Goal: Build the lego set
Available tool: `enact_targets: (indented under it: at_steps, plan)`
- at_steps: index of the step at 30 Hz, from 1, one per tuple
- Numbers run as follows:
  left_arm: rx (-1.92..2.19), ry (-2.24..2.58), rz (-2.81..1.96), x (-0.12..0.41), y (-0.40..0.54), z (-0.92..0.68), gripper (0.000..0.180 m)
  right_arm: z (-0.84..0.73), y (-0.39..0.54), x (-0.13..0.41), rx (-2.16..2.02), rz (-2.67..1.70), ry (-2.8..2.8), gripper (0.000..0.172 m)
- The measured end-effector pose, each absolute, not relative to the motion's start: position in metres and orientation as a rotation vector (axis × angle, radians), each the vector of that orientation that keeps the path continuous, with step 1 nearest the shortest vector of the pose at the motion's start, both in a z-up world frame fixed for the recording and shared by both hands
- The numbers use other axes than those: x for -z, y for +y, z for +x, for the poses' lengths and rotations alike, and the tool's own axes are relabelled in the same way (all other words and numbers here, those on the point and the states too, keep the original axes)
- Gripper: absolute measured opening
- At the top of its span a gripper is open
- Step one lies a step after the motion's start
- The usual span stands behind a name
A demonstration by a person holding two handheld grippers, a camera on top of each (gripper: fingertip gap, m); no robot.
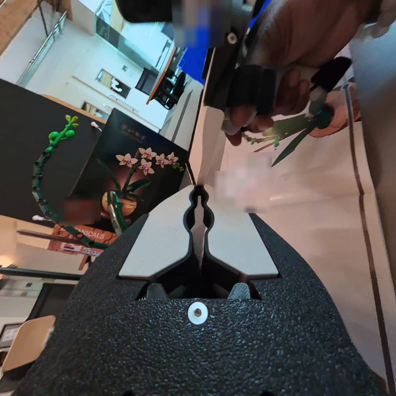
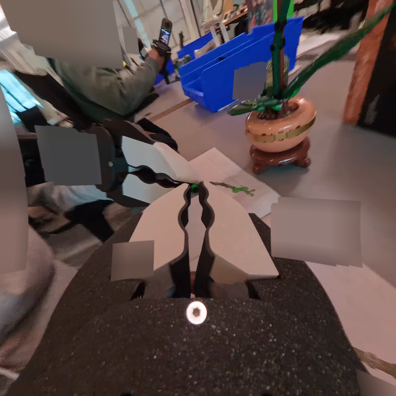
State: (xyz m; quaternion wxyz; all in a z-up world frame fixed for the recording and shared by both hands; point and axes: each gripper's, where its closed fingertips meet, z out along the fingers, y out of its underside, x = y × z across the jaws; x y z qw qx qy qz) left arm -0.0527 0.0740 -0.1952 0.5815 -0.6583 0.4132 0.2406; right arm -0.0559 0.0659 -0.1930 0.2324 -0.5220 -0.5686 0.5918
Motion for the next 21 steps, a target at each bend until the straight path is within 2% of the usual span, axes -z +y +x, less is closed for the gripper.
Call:
enact_targets:
  at_steps: [4, 8, 15, 21]
  plan:
    - [-0.659, 0.931, -1.552, 0.192, 0.076, -0.056, 0.001, -0.058, 0.069, 0.189, -1.398, -1.338, -1.565, 0.006]
    - [-0.636, 0.904, -1.604, 0.198, 0.077, -0.058, 0.001, -0.059, 0.071, 0.194, -1.354, -1.351, -1.572, 0.006]
    - [-0.446, 0.844, -1.636, 0.2, 0.076, -0.054, 0.001, -0.056, 0.071, 0.194, -1.397, -1.336, -1.612, 0.005]
    - [-0.114, 0.8, -1.603, 0.193, 0.068, -0.043, 0.001, -0.047, 0.063, 0.188, -1.583, -1.317, -1.677, 0.005]
